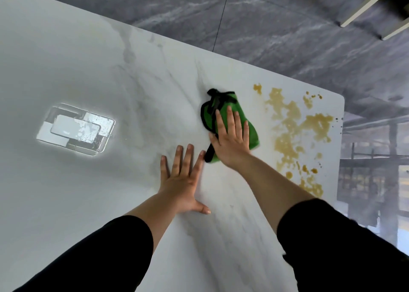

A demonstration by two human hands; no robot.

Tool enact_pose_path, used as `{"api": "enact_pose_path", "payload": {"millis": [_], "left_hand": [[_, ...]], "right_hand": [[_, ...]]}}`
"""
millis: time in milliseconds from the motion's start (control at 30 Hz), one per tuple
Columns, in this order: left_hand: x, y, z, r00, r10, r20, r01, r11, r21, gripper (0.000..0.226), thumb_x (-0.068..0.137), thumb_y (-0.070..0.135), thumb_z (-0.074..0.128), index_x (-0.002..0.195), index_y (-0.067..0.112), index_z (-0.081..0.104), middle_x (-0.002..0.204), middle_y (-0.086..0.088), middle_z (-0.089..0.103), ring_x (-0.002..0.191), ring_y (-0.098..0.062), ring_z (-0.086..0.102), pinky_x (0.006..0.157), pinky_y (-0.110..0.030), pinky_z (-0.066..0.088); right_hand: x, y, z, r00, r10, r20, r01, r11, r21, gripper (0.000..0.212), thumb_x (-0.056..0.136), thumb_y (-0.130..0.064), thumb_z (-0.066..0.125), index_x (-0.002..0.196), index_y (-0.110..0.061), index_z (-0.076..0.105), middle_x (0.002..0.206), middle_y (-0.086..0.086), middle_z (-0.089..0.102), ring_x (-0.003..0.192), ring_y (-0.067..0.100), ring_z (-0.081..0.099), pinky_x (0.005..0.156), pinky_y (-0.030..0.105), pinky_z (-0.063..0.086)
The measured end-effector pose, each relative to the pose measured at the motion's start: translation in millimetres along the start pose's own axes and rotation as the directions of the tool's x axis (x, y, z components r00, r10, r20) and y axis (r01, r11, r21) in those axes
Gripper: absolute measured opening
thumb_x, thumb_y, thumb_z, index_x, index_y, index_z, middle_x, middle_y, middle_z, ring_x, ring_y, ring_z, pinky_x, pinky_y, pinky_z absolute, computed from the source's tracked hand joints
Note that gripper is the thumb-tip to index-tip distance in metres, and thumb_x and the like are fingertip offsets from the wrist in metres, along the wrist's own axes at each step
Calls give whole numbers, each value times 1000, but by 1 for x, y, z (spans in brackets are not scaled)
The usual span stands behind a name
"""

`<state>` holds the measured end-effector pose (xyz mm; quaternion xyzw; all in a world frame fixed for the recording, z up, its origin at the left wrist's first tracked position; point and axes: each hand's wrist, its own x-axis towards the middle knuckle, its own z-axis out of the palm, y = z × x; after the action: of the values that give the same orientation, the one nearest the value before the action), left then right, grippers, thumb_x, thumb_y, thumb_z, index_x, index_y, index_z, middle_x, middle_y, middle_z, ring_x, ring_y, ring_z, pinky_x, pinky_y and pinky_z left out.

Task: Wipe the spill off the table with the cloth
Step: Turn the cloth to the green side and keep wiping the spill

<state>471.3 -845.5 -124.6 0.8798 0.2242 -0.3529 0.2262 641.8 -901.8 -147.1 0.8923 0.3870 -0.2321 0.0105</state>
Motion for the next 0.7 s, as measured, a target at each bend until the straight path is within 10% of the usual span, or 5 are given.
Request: {"api": "enact_pose_path", "payload": {"millis": [367, 700], "left_hand": [[4, -3, 6, 1000, 6, -17, -6, 1000, -2, 151, 53, 85, 66, 130, 32, -52, 132, -3, -63, 120, -26, -60, 97, -59, -35], [-1, -1, -6, 999, -13, 41, 13, 1000, 12, 153, 49, 87, 66, 127, 32, -54, 130, -3, -65, 116, -27, -62, 93, -58, -35]], "right_hand": [[142, -10, -64, 987, 152, -51, -151, 988, 19, 63, 100, -50, 21, 152, -33, -9, 160, 1, -19, 147, 20, -13, 115, 42, -11], [-10, -11, 5, 995, 64, -71, -59, 996, 74, 60, 102, -42, 25, 151, -36, -8, 161, -4, -11, 147, 16, -8, 116, 39, -7]]}}
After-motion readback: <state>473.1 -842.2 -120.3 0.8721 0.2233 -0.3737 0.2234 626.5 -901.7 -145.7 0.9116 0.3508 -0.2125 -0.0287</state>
